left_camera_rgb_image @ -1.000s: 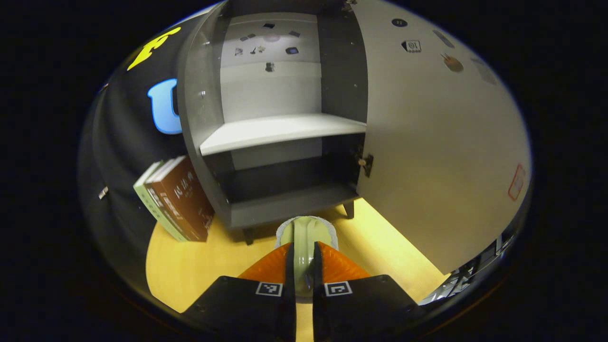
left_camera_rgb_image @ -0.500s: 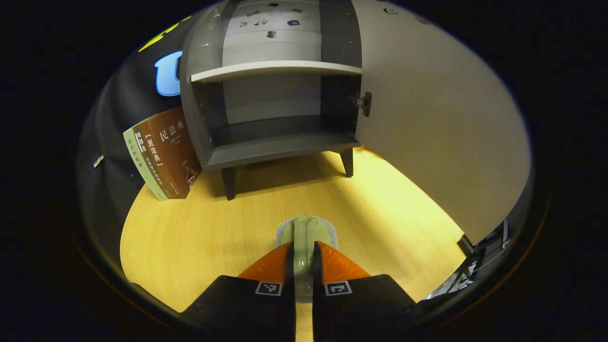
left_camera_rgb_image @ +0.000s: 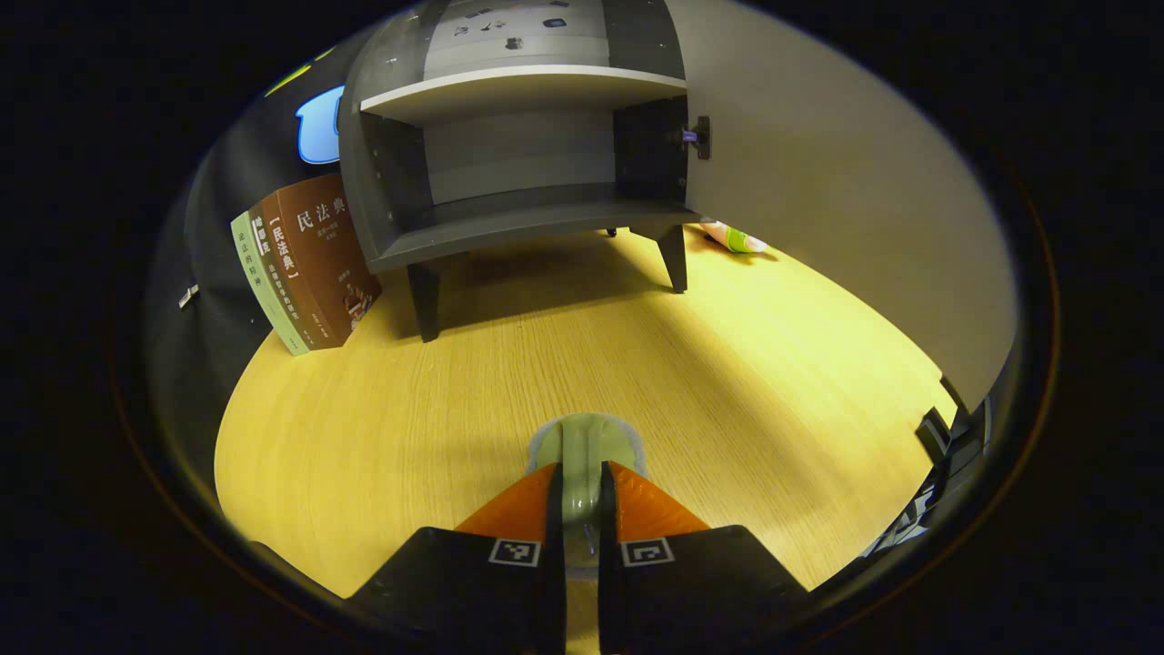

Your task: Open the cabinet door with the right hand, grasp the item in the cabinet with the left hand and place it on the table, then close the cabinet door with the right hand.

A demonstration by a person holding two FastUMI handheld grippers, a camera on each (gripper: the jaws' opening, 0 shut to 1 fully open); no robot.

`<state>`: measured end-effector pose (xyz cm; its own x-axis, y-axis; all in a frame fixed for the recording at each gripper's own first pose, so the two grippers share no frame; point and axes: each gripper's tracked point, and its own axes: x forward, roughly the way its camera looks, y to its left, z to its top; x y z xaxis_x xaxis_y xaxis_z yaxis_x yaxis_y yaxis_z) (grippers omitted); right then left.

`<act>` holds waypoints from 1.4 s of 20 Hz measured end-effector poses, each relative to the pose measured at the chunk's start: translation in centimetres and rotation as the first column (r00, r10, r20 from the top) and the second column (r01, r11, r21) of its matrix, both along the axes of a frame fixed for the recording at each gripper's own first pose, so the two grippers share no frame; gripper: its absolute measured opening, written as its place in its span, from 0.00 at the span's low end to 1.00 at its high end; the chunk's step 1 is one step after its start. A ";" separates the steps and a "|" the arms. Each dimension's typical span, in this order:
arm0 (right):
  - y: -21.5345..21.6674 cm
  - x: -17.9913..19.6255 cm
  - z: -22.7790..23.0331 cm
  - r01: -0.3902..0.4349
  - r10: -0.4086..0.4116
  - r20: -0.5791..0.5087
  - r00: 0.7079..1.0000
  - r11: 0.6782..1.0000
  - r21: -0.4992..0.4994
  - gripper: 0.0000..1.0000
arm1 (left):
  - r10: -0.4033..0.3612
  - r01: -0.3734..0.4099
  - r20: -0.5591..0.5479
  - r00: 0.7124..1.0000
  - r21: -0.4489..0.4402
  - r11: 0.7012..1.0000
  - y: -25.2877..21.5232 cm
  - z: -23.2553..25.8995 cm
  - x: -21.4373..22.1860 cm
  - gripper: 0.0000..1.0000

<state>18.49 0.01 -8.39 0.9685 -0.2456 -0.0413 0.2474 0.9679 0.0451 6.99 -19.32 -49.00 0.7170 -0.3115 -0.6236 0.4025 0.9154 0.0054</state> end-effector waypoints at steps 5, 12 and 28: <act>0.0 0.1 0.0 -0.005 0.005 0.002 1.000 1.000 -0.013 0.97 | 0.002 -0.002 0.006 1.000 -0.013 1.000 -0.1 -0.3 0.0 0.22; -0.2 0.0 -0.1 0.001 -0.001 -0.002 1.000 1.000 -0.015 0.97 | -0.023 0.024 0.025 0.999 -0.043 0.999 -0.8 1.3 0.4 0.98; 1.0 0.1 -0.6 -0.055 0.055 -0.024 0.998 0.998 0.020 0.97 | 0.081 -0.038 0.289 0.954 -0.152 0.988 2.1 20.2 -0.4 0.96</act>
